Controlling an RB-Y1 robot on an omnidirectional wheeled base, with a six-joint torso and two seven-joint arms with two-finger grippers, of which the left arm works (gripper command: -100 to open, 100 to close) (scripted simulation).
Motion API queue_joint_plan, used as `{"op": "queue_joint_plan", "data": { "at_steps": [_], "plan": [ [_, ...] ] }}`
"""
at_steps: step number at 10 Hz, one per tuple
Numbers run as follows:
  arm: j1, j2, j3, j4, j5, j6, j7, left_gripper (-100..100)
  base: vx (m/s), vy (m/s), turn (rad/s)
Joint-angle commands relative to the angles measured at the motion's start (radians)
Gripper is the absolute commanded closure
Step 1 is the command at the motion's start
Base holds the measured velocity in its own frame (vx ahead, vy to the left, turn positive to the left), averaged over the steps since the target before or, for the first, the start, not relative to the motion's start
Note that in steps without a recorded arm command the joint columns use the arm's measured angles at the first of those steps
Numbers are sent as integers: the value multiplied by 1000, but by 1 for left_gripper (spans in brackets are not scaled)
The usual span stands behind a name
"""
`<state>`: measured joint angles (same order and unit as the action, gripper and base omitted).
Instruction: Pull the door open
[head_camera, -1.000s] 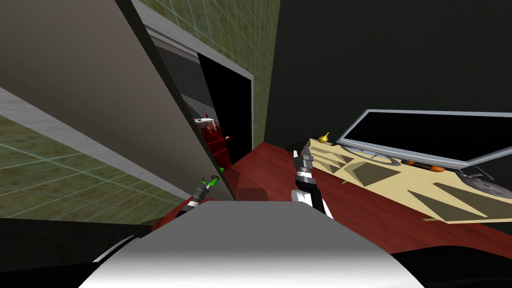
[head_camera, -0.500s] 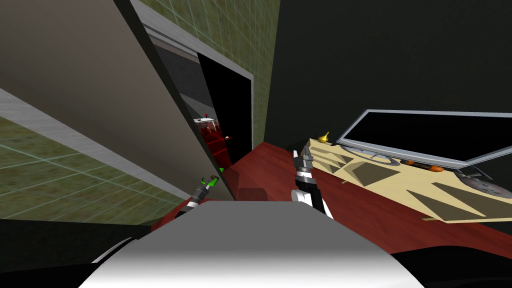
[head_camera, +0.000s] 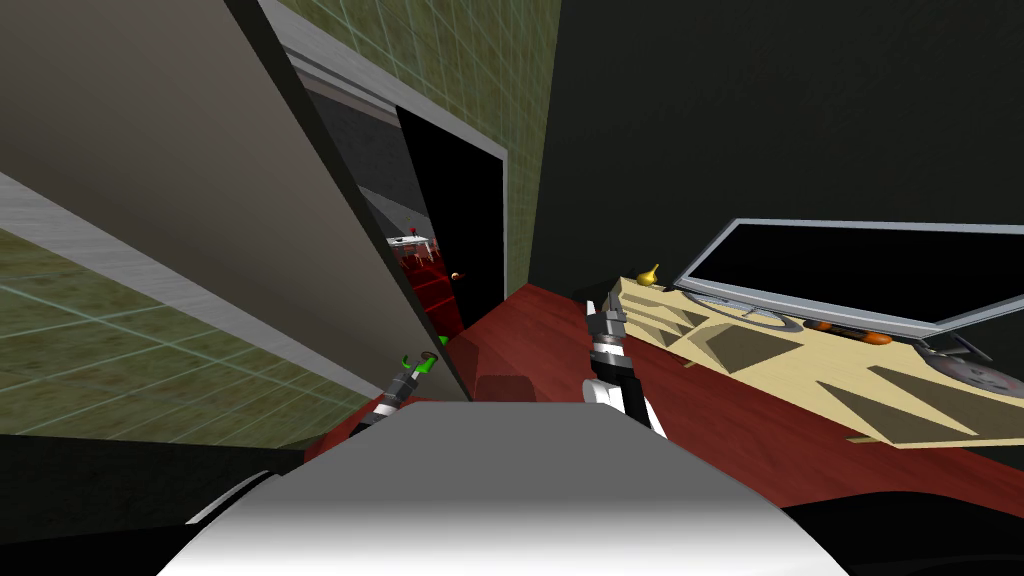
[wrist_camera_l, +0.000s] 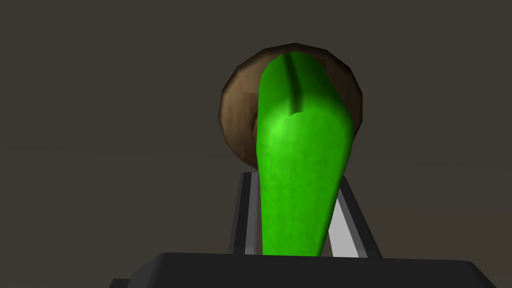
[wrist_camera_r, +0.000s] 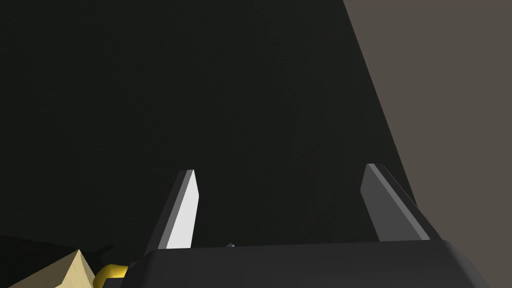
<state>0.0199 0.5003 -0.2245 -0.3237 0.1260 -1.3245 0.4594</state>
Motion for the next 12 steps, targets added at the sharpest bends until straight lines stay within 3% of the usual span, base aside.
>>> {"op": "queue_joint_plan", "data": {
  "at_steps": [1,3,4,12],
  "plan": [
    [6,2,1,-8,1,3,-1,100,-2,4,11],
    [6,2,1,-8,1,3,-1,100,2,-4,-12],
    [-7,-7,-13,-28,-31,17,5,100,-38,65,185],
    [-7,-7,-13,-28,-31,17,5,100,-4,7,21]
  ]
}}
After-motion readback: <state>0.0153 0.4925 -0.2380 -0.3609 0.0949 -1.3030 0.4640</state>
